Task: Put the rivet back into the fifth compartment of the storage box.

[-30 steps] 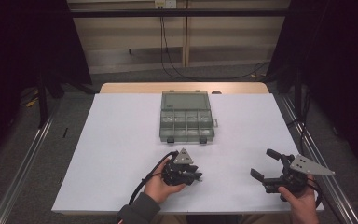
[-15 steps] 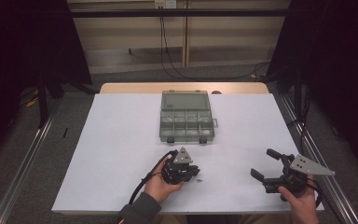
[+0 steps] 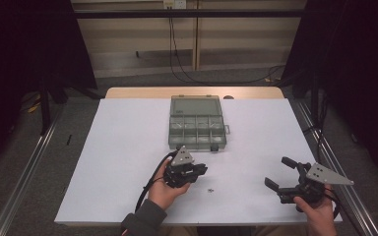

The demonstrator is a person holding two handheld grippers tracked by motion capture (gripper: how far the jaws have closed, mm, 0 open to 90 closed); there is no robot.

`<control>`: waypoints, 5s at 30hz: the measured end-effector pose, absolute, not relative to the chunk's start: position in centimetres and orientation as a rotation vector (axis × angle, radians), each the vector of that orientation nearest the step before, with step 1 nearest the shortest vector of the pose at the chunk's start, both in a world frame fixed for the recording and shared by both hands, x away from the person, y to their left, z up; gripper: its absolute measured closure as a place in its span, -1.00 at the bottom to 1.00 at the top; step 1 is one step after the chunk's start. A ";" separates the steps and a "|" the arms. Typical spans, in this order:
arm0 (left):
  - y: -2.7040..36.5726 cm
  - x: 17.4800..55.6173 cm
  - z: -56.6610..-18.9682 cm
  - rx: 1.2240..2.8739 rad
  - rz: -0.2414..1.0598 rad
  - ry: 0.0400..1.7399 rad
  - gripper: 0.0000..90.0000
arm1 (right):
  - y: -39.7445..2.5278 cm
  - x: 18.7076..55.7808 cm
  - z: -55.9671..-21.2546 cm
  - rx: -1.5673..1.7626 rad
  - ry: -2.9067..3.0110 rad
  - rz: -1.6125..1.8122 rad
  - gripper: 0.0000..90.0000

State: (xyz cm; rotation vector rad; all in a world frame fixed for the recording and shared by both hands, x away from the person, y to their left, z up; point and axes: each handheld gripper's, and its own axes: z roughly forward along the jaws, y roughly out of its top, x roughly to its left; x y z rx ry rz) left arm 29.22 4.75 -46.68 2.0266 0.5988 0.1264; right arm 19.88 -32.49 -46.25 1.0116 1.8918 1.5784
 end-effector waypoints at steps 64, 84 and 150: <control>9.8 35.3 -45.1 1.751 0.363 0.924 0.83 | -32.5 19.9 -46.3 1.010 1.897 1.577 -0.99; 9.3 37.3 -43.8 1.765 0.410 0.963 0.84 | -32.6 19.9 -46.3 1.014 1.889 1.577 -0.99; 7.5 32.7 -44.5 1.755 0.201 0.767 -0.89 | -32.5 20.0 -46.5 1.007 1.905 1.571 -0.98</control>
